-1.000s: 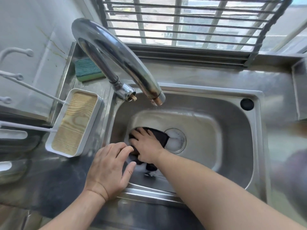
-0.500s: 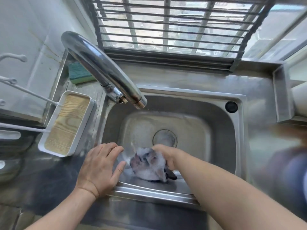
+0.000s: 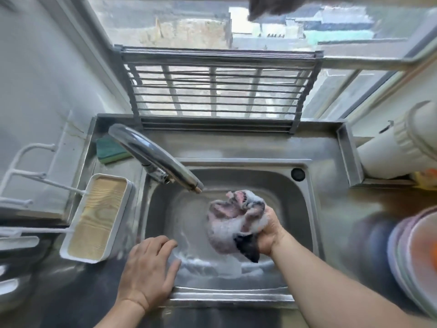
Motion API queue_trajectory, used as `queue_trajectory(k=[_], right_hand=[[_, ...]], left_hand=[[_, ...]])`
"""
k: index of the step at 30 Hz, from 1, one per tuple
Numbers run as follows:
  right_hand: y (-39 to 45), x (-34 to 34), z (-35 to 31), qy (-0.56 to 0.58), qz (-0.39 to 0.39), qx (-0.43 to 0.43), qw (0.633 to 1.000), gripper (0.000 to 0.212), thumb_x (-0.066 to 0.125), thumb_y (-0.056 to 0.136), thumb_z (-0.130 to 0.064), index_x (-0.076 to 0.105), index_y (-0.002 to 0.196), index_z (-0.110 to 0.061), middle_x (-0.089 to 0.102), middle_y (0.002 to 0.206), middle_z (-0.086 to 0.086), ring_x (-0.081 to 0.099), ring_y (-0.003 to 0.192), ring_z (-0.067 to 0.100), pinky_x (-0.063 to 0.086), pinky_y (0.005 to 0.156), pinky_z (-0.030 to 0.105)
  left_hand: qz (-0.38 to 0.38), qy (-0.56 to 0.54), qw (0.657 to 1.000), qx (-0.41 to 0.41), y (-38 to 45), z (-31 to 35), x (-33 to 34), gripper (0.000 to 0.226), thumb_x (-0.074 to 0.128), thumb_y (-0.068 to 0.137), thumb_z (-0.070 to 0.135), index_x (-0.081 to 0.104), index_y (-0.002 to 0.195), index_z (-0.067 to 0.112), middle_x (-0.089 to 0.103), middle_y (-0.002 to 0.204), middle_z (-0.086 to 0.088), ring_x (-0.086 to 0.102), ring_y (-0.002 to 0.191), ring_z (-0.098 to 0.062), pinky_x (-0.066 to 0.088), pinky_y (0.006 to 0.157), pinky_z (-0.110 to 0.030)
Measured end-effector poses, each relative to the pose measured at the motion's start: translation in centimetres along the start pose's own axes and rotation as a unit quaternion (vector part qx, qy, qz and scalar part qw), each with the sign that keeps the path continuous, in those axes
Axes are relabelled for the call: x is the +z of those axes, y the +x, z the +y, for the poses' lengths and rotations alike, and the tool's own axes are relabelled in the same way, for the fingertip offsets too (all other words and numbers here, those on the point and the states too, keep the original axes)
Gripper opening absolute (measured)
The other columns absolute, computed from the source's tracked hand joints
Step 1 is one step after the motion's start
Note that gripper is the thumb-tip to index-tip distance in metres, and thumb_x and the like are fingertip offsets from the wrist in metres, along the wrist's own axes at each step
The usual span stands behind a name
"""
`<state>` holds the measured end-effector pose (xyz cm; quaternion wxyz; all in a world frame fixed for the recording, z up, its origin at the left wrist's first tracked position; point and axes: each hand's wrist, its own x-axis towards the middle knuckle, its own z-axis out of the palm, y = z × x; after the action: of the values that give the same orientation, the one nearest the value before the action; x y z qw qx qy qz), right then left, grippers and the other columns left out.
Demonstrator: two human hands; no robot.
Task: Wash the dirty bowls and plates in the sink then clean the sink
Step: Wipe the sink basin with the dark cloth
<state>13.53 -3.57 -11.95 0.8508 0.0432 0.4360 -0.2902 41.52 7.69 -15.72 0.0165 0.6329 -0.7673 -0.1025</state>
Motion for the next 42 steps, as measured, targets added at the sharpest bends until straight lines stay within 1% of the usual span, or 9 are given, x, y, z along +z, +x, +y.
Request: queue_trajectory(k=[6, 8, 9, 12, 13, 18, 25, 35, 42], right_hand=[[-4.0, 2.7, 0.9, -0.041, 0.026, -0.14, 0.989, 0.028, 0.028, 0.104, -0.029, 0.024, 0.078, -0.018, 0.014, 0.095, 0.003, 0.02, 0.091, 0.024, 0.019, 0.101, 0.039], [-5.2, 4.0, 0.8, -0.001, -0.005, -0.15, 0.989, 0.028, 0.025, 0.105, -0.029, 0.018, 0.079, -0.02, 0.012, 0.099, 0.003, 0.027, 0.101, 0.028, 0.012, 0.115, 0.045], [-5.8, 4.6, 0.6, 0.016, -0.015, -0.154, 0.988, 0.028, 0.026, 0.105, -0.029, 0.015, 0.08, -0.022, 0.013, 0.1, 0.003, 0.028, 0.108, 0.031, 0.008, 0.118, 0.047], [-5.9, 4.2, 0.3, 0.036, -0.074, -0.126, 0.989, 0.025, 0.04, 0.106, -0.037, 0.03, 0.088, -0.023, 0.033, 0.107, 0.01, 0.036, 0.12, 0.036, 0.015, 0.123, 0.052], [-5.6, 3.2, 0.4, 0.026, -0.062, -0.104, 0.992, 0.024, 0.046, 0.104, -0.042, 0.046, 0.097, -0.019, 0.047, 0.113, 0.015, 0.046, 0.12, 0.037, 0.026, 0.121, 0.051], [-3.5, -0.8, 0.8, 0.04, -0.074, -0.038, 0.996, 0.062, 0.059, 0.101, -0.054, 0.066, 0.128, 0.001, 0.058, 0.142, 0.024, 0.049, 0.138, 0.04, 0.02, 0.127, 0.054], [-3.9, -0.2, 0.2, 0.107, -0.091, -0.013, 0.99, 0.048, 0.063, 0.095, -0.05, 0.068, 0.12, -0.01, 0.057, 0.136, 0.022, 0.047, 0.135, 0.041, 0.024, 0.123, 0.059], [-2.8, -0.5, 0.4, -0.025, -0.026, -0.017, 0.999, 0.071, 0.045, 0.098, -0.061, 0.068, 0.133, -0.003, 0.064, 0.134, 0.027, 0.06, 0.128, 0.041, 0.042, 0.116, 0.049], [-0.2, 1.0, 2.9, -0.078, 0.12, -0.095, 0.985, 0.014, 0.073, 0.087, -0.037, 0.072, 0.088, -0.023, 0.056, 0.083, 0.009, 0.053, 0.067, 0.023, 0.043, 0.063, 0.033]], left_hand=[[-0.201, 0.013, 0.979, -0.039, 0.6, 1.0, -1.6, 0.049, 0.034, 0.094, 0.06, 0.074, 0.102, 0.032, 0.069, 0.105, 0.012, 0.061, 0.1, -0.02, 0.04, 0.086, -0.038], [-0.264, -0.169, 0.94, -0.136, 2.3, 3.4, -3.2, 0.074, 0.016, 0.096, 0.07, 0.074, 0.086, 0.025, 0.071, 0.093, 0.01, 0.064, 0.101, -0.024, 0.037, 0.081, -0.039], [-0.256, -0.357, 0.868, -0.229, 3.2, 5.0, -4.8, 0.08, 0.017, 0.098, 0.074, 0.075, 0.083, 0.022, 0.073, 0.093, 0.007, 0.066, 0.105, -0.027, 0.04, 0.083, -0.038], [-0.27, -0.77, 0.453, -0.359, 6.0, 7.9, -7.8, 0.091, 0.027, 0.097, 0.08, 0.08, 0.117, 0.008, 0.073, 0.126, -0.019, 0.063, 0.128, -0.038, 0.04, 0.117, -0.051], [-0.251, -0.816, 0.378, -0.359, 6.7, 8.4, -8.4, 0.093, 0.03, 0.095, 0.08, 0.073, 0.129, 0.005, 0.068, 0.134, -0.023, 0.06, 0.132, -0.04, 0.037, 0.12, -0.056], [-0.192, -0.734, 0.542, -0.362, 9.1, 9.8, -7.7, 0.041, 0.047, 0.11, 0.033, 0.063, 0.141, 0.011, 0.071, 0.134, -0.013, 0.069, 0.116, -0.028, 0.054, 0.094, -0.044], [-0.197, -0.706, 0.523, -0.436, 8.5, 10.1, -5.8, 0.028, 0.052, 0.111, 0.023, 0.065, 0.13, 0.007, 0.076, 0.119, -0.017, 0.074, 0.109, -0.034, 0.06, 0.093, -0.052], [-0.079, -0.659, 0.652, -0.367, 9.7, 13.0, -8.0, 0.021, 0.051, 0.111, 0.024, 0.071, 0.116, 0.021, 0.08, 0.108, -0.005, 0.075, 0.104, -0.025, 0.06, 0.092, -0.051], [-0.253, -0.628, 0.666, -0.312, 8.1, 16.3, -7.3, 0.044, 0.041, 0.106, 0.059, 0.067, 0.102, 0.023, 0.071, 0.08, 0.007, 0.061, 0.067, -0.006, 0.044, 0.065, -0.021]])
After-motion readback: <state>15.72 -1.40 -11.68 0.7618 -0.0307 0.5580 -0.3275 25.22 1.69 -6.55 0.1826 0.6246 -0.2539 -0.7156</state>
